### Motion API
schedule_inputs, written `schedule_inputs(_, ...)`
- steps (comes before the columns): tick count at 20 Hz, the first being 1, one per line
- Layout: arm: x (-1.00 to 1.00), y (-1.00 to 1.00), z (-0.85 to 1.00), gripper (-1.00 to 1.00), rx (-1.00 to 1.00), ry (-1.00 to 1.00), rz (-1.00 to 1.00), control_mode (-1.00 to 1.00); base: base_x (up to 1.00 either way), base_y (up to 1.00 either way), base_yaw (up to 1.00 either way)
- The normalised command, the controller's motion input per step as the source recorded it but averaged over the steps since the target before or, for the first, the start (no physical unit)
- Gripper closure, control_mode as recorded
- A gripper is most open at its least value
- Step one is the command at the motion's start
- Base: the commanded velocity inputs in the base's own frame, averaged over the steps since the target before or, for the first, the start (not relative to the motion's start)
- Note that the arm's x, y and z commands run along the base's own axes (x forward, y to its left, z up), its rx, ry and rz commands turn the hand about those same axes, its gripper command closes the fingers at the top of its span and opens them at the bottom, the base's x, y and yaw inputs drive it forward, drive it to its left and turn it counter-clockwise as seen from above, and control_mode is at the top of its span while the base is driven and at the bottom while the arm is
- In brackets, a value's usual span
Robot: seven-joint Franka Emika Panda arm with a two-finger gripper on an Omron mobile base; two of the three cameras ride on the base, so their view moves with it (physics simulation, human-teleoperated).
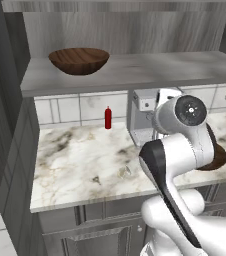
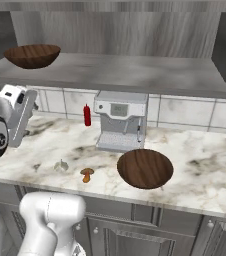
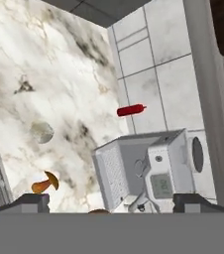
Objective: Pick both bowls and place them on the counter. Then place the mushroom in one bowl and place the garlic in the other bowl.
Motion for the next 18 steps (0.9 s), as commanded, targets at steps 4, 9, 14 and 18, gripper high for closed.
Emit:
schedule_inputs(4, -0.17, 0.39, 0.44, -1.00, 0.00, -0.05, 0.25, -1.00, 0.00, 0.00, 0.00)
schedule_inputs(9, -0.04, 0.43, 0.27, -1.00, 0.00, -0.03, 0.21, -1.00, 0.00, 0.00, 0.00)
schedule_inputs(14, -0.07, 0.27, 0.00, -1.00, 0.05, -0.17, 0.15, -1.00, 0.00, 0.00, 0.00)
schedule_inputs(18, 0.00, 0.23, 0.21, -1.00, 0.05, -0.29, 0.10, -1.00, 0.00, 0.00, 0.00)
